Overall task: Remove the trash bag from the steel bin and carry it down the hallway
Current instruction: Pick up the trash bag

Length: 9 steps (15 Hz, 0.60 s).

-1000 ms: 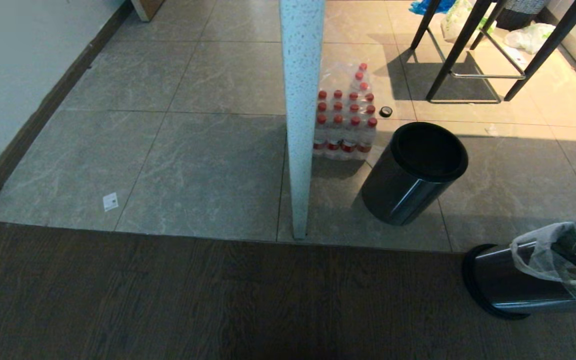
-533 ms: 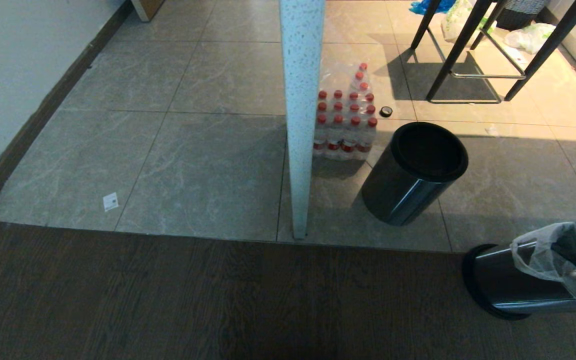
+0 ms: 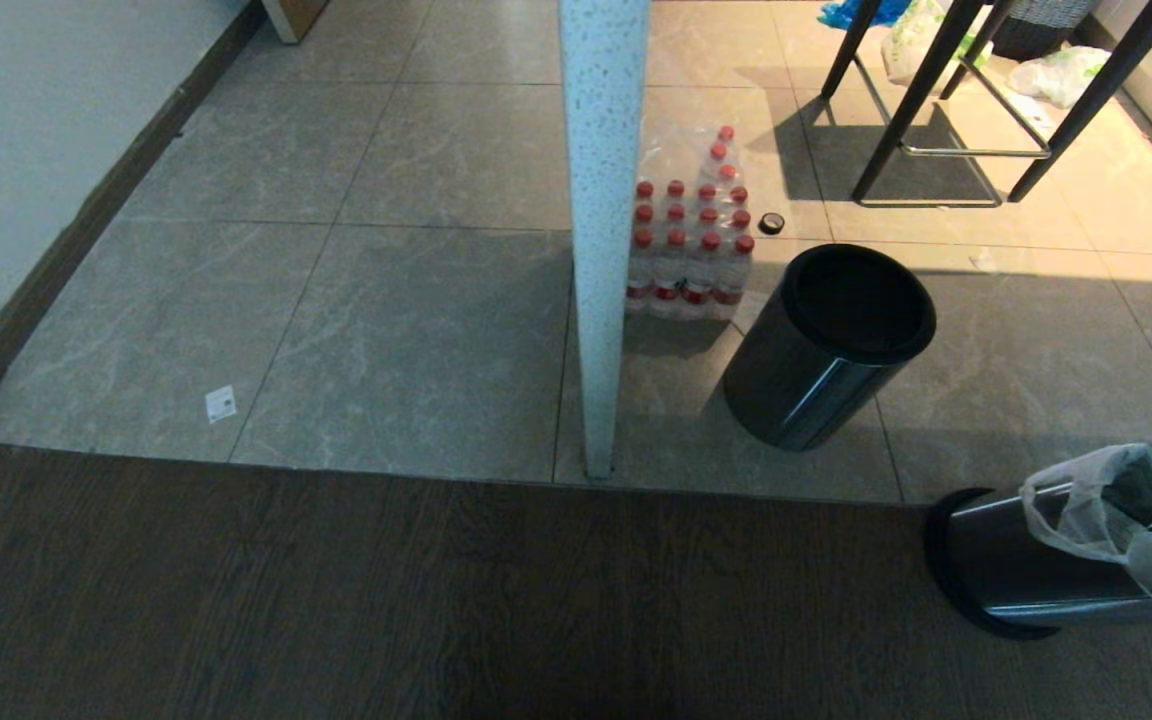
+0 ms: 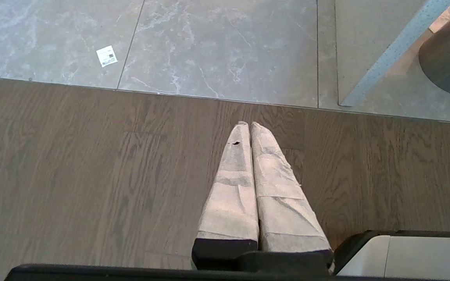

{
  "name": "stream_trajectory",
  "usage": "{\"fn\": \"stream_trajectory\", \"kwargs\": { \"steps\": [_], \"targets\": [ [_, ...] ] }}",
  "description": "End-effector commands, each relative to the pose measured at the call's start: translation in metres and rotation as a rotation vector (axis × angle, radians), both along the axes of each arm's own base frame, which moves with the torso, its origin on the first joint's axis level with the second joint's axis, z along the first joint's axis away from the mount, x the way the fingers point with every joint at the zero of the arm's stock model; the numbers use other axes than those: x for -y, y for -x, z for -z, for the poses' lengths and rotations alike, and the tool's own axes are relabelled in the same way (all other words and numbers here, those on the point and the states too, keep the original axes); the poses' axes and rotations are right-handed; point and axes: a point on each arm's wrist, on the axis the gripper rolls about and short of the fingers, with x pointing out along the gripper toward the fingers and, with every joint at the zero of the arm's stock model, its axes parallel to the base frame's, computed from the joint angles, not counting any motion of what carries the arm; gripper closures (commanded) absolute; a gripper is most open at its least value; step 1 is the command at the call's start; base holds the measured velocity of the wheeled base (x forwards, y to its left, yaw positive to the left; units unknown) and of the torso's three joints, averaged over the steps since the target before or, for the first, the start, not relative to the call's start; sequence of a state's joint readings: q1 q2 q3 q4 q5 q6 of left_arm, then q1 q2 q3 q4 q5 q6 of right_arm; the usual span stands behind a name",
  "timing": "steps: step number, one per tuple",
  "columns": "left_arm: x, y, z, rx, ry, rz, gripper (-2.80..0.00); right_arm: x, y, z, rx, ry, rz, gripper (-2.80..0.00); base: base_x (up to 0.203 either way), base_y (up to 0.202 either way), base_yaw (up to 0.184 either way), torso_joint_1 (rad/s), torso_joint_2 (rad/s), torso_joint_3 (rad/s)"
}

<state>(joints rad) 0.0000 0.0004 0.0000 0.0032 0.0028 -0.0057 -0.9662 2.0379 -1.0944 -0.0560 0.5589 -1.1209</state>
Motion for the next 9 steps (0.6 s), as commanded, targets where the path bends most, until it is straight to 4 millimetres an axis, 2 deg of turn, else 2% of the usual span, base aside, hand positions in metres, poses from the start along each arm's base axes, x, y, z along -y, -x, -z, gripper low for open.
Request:
{"fn": "stream_trajectory", "kwargs": {
  "steps": [1, 4, 5, 6, 9],
  "targets": [
    [0.0, 0.0, 0.0, 0.001, 0.0, 0.0, 0.0, 0.001, 0.019, -0.025, 0.034, 0.047, 0.043, 0.0, 0.0, 0.0, 0.0, 0.0, 0.0, 0.0],
    [0.0, 0.0, 0.0, 0.001, 0.0, 0.0, 0.0, -0.002, 0.025, -0.03, 0.034, 0.032, 0.059, 0.0, 0.0, 0.0, 0.0, 0.0, 0.0, 0.0],
    [0.0, 0.0, 0.0, 0.001, 0.0, 0.0, 0.0, -0.006, 0.028, -0.037, 0.046, -0.002, 0.09, -2.8, 0.0, 0.0, 0.0, 0.0, 0.0, 0.0],
    [0.0, 0.0, 0.0, 0.001, 0.0, 0.0, 0.0, -0.011, 0.035, -0.041, 0.057, -0.051, 0.129, -2.8, 0.0, 0.0, 0.0, 0.0, 0.0, 0.0],
    [0.0, 0.0, 0.0, 0.001, 0.0, 0.0, 0.0, -0.019, 0.062, -0.038, 0.069, -0.193, 0.231, -2.8, 0.0, 0.0, 0.0, 0.0, 0.0, 0.0]
  ]
}}
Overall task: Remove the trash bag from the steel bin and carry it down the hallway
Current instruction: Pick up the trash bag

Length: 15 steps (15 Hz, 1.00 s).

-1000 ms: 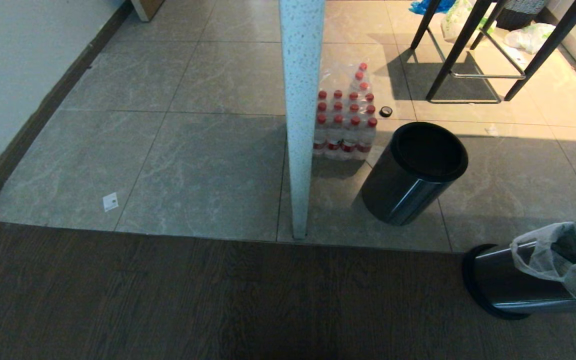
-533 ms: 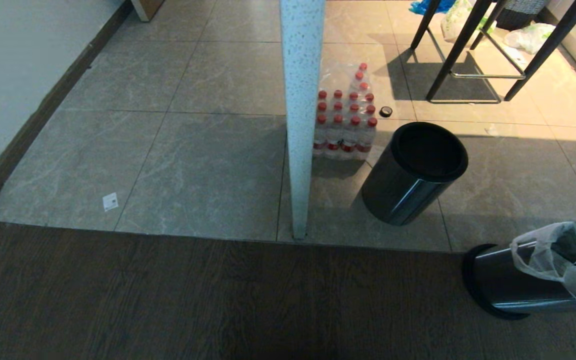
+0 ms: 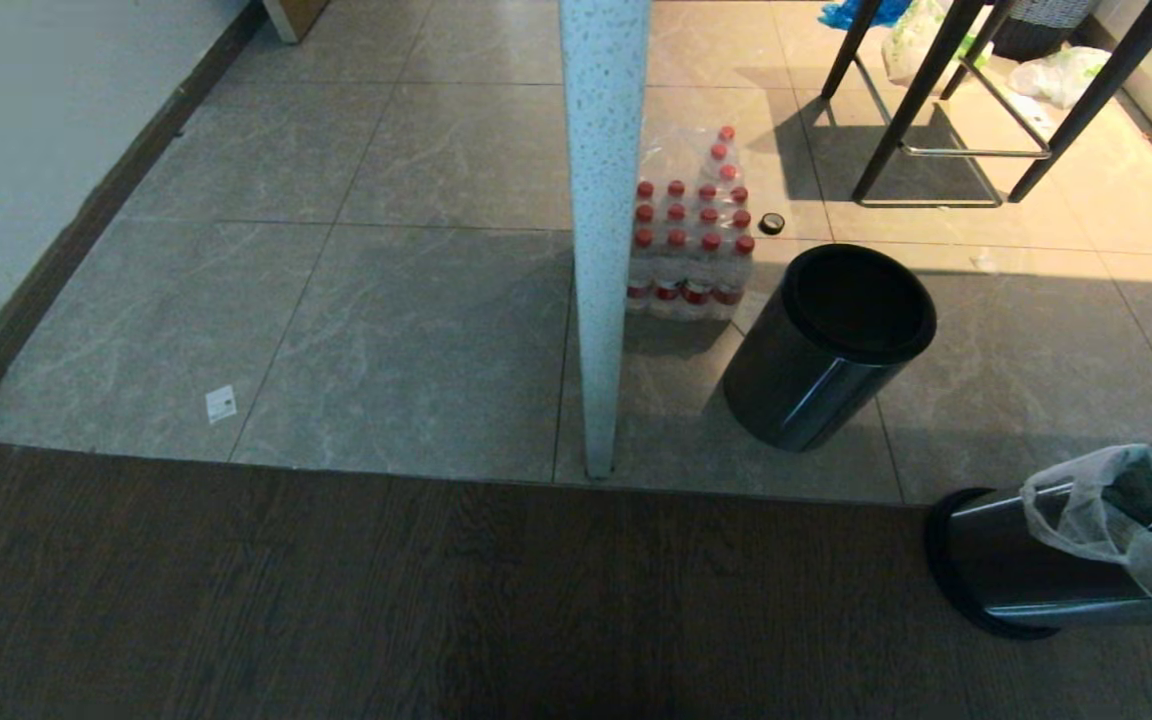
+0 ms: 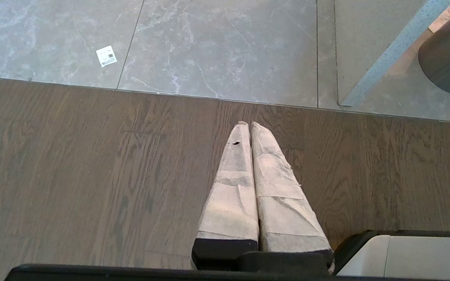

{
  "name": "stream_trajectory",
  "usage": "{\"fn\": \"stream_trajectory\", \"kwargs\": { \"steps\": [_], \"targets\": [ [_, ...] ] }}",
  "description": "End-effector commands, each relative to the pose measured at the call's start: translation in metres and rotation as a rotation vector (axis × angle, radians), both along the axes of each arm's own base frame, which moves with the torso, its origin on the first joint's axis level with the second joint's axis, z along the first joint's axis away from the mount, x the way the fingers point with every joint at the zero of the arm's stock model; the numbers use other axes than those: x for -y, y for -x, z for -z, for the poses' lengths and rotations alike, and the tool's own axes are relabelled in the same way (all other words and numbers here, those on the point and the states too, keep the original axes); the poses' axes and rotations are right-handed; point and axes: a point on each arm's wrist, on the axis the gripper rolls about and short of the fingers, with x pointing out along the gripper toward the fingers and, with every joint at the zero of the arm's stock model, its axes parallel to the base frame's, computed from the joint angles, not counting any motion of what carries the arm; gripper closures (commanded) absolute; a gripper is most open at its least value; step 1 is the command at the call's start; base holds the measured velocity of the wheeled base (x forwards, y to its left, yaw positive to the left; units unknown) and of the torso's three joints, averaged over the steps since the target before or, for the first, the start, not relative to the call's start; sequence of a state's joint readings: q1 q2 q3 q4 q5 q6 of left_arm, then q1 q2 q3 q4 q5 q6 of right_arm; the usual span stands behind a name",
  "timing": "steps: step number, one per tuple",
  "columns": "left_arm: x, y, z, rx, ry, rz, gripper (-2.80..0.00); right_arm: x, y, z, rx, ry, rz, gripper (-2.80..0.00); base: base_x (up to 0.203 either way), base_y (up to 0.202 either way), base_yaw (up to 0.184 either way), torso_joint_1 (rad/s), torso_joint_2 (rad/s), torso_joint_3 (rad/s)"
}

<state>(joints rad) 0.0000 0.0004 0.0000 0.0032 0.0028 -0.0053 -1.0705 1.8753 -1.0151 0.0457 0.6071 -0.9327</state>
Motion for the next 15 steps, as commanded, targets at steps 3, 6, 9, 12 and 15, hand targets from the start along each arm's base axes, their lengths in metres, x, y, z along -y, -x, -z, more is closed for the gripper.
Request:
{"fn": "stream_trajectory", "kwargs": {
  "steps": [3, 6, 9, 12, 15],
  "targets": [
    [0.0, 0.0, 0.0, 0.0, 0.001, 0.0, 0.0, -0.001, 0.032, -0.003, 0.041, -0.148, 0.186, -2.8, 0.0, 0.0, 0.0, 0.0, 0.0, 0.0],
    [0.0, 0.0, 0.0, 0.001, 0.001, 0.0, 0.0, 0.007, 0.046, 0.0, 0.068, -0.247, 0.319, -2.8, 0.0, 0.0, 0.0, 0.0, 0.0, 0.0],
    [0.0, 0.0, 0.0, 0.001, 0.001, 0.0, 0.0, 0.015, 0.051, 0.014, 0.052, -0.3, 0.361, -2.8, 0.0, 0.0, 0.0, 0.0, 0.0, 0.0],
    [0.0, 0.0, 0.0, 0.001, 0.001, 0.0, 0.0, 0.027, 0.047, 0.031, 0.043, -0.366, 0.391, -2.8, 0.0, 0.0, 0.0, 0.0, 0.0, 0.0],
    [0.0, 0.0, 0.0, 0.001, 0.001, 0.0, 0.0, 0.037, 0.042, 0.047, 0.037, -0.405, 0.391, -2.8, 0.0, 0.0, 0.0, 0.0, 0.0, 0.0]
  ]
}}
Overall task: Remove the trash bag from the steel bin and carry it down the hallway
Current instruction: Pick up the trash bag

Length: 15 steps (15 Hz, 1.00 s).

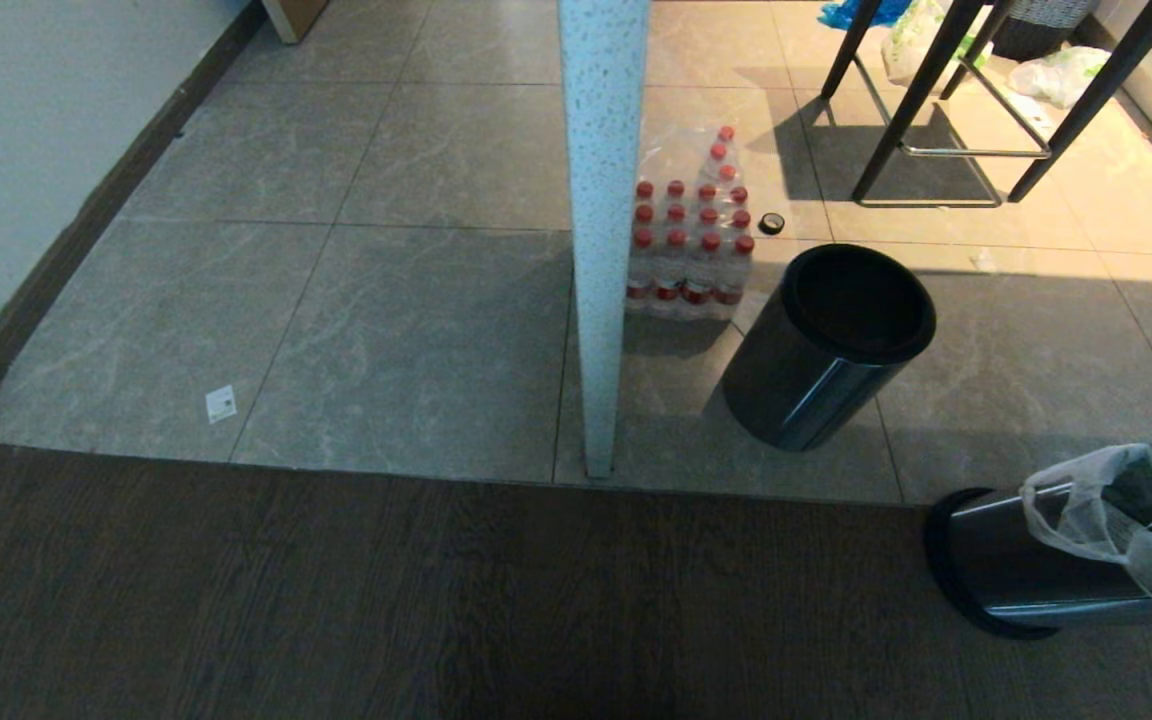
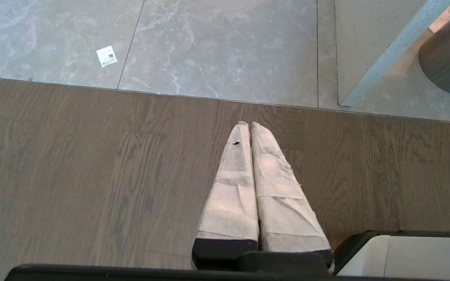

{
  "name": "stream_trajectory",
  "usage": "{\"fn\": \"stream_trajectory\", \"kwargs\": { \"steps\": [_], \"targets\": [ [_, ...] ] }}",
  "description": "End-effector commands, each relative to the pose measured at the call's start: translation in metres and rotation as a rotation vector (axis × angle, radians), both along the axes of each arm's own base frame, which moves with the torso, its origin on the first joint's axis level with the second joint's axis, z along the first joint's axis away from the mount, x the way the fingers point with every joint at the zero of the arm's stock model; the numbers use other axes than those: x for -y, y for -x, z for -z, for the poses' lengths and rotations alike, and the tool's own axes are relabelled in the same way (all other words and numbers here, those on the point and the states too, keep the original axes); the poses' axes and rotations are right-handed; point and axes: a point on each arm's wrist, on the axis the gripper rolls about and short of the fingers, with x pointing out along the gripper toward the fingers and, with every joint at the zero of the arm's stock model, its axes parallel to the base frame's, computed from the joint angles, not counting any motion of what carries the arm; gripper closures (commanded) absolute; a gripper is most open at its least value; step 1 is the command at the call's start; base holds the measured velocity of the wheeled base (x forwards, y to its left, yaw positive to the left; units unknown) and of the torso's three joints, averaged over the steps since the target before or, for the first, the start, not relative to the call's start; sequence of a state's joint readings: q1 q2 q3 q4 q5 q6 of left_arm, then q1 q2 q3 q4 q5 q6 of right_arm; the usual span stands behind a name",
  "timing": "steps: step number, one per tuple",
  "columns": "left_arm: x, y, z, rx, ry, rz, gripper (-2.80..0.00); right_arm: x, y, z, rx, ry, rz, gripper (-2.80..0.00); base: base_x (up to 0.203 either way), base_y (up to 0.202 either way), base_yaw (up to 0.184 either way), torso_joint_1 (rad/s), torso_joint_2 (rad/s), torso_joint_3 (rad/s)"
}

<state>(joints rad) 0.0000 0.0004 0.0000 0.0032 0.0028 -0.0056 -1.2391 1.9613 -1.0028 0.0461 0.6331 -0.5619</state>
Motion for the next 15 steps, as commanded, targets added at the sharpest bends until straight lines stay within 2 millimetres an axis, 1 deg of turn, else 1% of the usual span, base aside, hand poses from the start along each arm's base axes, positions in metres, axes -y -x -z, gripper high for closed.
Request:
{"fn": "stream_trajectory", "kwargs": {
  "steps": [1, 4, 7, 10, 11, 12, 13, 14, 15],
  "targets": [
    [0.0, 0.0, 0.0, 0.001, 0.0, 0.0, 0.0, 0.01, -0.007, 0.021, 0.012, -0.043, -0.027, -2.8, 0.0, 0.0, 0.0, 0.0, 0.0, 0.0],
    [0.0, 0.0, 0.0, 0.001, 0.0, 0.0, 0.0, 0.016, -0.026, 0.033, 0.059, -0.054, -0.088, -2.8, 0.0, 0.0, 0.0, 0.0, 0.0, 0.0],
    [0.0, 0.0, 0.0, 0.001, 0.0, 0.0, 0.0, 0.013, -0.046, 0.039, 0.111, -0.105, -0.138, -2.8, 0.0, 0.0, 0.0, 0.0, 0.0, 0.0],
    [0.0, 0.0, 0.0, 0.001, 0.0, 0.0, 0.0, 0.008, -0.061, 0.047, 0.143, -0.135, -0.198, -2.8, 0.0, 0.0, 0.0, 0.0, 0.0, 0.0],
    [0.0, 0.0, 0.0, 0.001, 0.0, 0.0, 0.0, 0.01, -0.064, 0.047, 0.156, -0.103, -0.211, -2.8, 0.0, 0.0, 0.0, 0.0, 0.0, 0.0],
    [0.0, 0.0, 0.0, 0.001, 0.0, 0.0, 0.0, 0.014, -0.066, 0.042, 0.182, -0.031, -0.211, -2.8, 0.0, 0.0, 0.0, 0.0, 0.0, 0.0],
    [0.0, 0.0, 0.0, 0.001, 0.0, 0.0, 0.0, 0.02, -0.064, 0.04, 0.197, -0.006, -0.169, -2.8, 0.0, 0.0, 0.0, 0.0, 0.0, 0.0],
    [0.0, 0.0, 0.0, 0.001, 0.0, 0.0, 0.0, 0.026, -0.056, 0.04, 0.196, -0.026, -0.105, -2.8, 0.0, 0.0, 0.0, 0.0, 0.0, 0.0],
    [0.0, 0.0, 0.0, 0.001, 0.0, 0.0, 0.0, 0.027, -0.056, 0.045, 0.19, -0.037, -0.096, -2.8, 0.0, 0.0, 0.0, 0.0, 0.0, 0.0]
  ]
}}
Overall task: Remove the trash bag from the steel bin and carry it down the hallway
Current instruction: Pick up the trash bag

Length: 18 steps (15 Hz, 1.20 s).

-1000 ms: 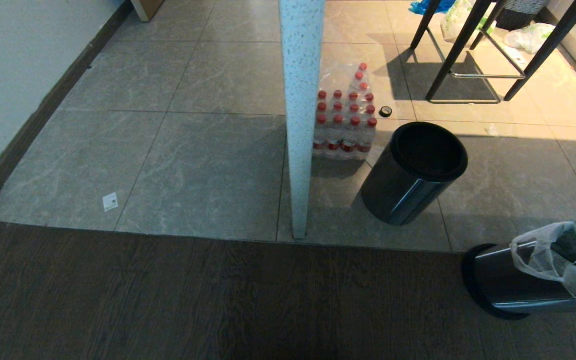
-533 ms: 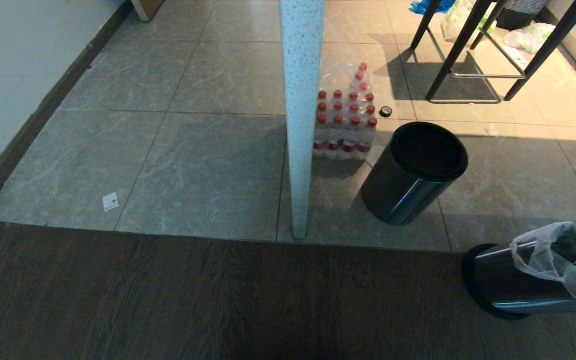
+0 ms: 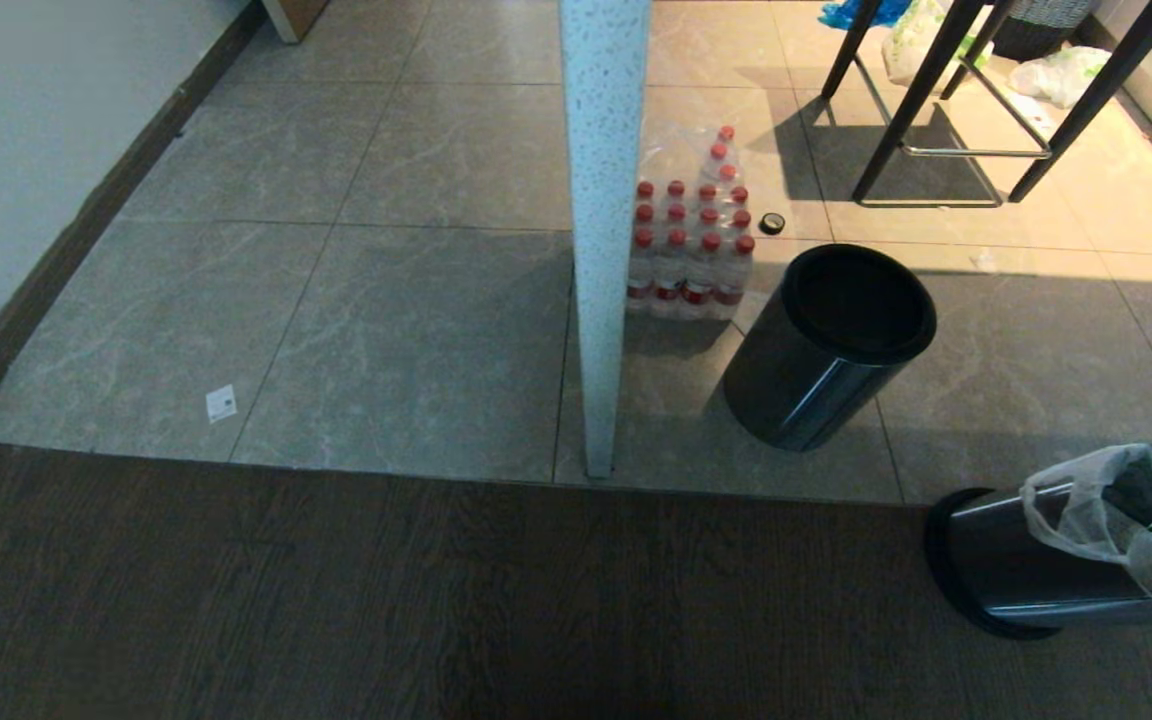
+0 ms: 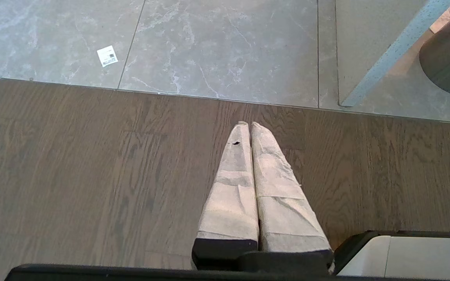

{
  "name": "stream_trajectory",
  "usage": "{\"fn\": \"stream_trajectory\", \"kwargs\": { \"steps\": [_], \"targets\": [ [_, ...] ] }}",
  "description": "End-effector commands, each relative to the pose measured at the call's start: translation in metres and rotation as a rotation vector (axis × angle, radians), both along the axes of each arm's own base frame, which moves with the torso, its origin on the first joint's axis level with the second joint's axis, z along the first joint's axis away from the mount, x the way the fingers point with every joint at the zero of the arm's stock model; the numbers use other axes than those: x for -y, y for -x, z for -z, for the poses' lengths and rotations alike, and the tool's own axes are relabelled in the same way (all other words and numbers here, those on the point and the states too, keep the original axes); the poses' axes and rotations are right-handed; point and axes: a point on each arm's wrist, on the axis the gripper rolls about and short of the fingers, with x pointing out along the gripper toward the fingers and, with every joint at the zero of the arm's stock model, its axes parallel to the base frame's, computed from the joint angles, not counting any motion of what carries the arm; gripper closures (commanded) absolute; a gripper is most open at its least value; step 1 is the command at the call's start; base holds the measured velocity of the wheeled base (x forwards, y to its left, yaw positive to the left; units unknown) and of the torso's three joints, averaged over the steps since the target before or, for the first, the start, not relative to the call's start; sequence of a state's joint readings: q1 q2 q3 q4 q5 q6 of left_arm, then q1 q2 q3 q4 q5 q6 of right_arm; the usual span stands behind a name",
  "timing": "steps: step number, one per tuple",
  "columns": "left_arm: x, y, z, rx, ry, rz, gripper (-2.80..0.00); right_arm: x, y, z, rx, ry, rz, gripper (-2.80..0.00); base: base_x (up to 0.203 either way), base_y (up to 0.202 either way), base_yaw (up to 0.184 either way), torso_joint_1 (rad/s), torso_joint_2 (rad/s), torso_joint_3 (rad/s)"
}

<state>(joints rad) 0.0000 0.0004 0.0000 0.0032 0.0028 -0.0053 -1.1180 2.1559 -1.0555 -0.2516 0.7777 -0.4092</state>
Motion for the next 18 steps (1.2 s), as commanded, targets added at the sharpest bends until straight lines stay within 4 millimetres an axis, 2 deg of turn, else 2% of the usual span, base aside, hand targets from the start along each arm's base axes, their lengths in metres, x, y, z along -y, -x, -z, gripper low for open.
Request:
{"fn": "stream_trajectory", "kwargs": {
  "steps": [1, 3, 6, 17, 18],
  "targets": [
    [0.0, 0.0, 0.0, 0.001, 0.001, 0.0, 0.0, 0.004, 0.002, 0.012, -0.006, -0.028, 0.011, -2.8, 0.0, 0.0, 0.0, 0.0, 0.0, 0.0],
    [0.0, 0.0, 0.0, 0.001, 0.001, 0.0, 0.0, 0.001, -0.011, 0.016, 0.003, -0.03, -0.017, -2.8, 0.0, 0.0, 0.0, 0.0, 0.0, 0.0],
    [0.0, 0.0, 0.0, 0.001, 0.001, 0.0, 0.0, -0.003, -0.02, 0.018, 0.011, -0.084, -0.004, -2.8, 0.0, 0.0, 0.0, 0.0, 0.0, 0.0],
    [0.0, 0.0, 0.0, 0.001, 0.001, 0.0, 0.0, -0.022, -0.023, 0.014, 0.013, -0.15, -0.009, -2.8, 0.0, 0.0, 0.0, 0.0, 0.0, 0.0],
    [0.0, 0.0, 0.0, 0.001, 0.001, 0.0, 0.0, -0.022, -0.024, 0.014, 0.014, -0.146, -0.013, 0.0, 0.0, 0.0, 0.0, 0.0, 0.0, 0.0]
  ]
}}
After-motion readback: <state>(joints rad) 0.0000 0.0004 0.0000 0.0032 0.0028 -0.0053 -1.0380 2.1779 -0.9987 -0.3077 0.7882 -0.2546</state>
